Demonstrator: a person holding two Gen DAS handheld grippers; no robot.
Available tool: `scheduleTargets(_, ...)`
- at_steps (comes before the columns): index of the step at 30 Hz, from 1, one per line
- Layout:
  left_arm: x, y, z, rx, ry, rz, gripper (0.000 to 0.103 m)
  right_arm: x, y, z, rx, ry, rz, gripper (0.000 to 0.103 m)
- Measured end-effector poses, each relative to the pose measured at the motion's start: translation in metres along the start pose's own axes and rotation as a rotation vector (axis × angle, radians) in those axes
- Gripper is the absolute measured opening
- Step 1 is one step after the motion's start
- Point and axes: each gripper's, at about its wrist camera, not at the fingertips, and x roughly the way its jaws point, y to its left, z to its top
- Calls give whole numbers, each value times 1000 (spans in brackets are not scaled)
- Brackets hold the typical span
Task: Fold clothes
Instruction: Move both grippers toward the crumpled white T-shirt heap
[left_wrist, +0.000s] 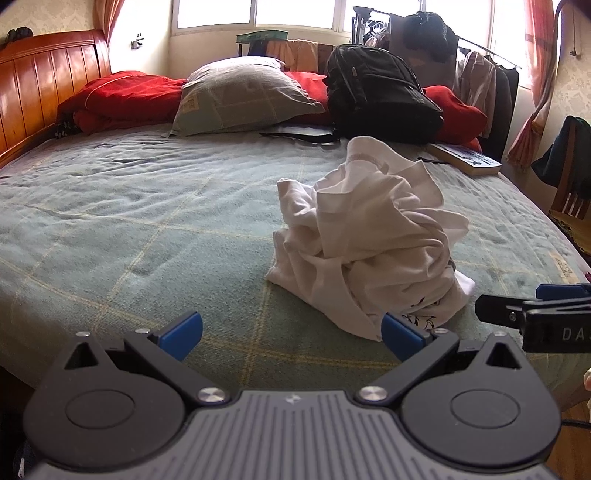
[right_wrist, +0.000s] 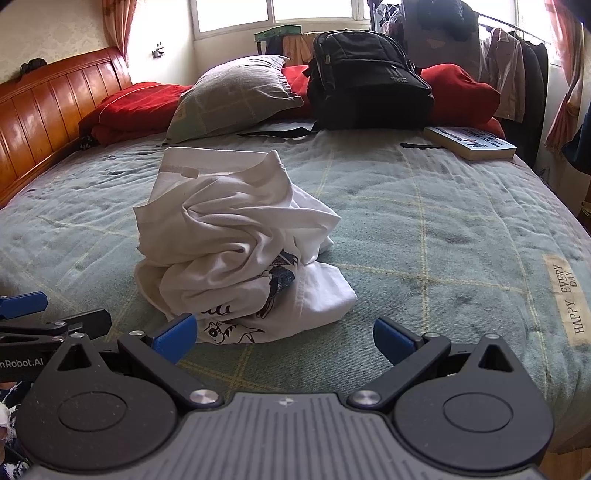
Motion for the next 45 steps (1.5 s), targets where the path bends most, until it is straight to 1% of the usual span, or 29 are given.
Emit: scheduleTargets(45,0,-5,-3,13,6,9,102,1,3,2,-11,-6,20,103)
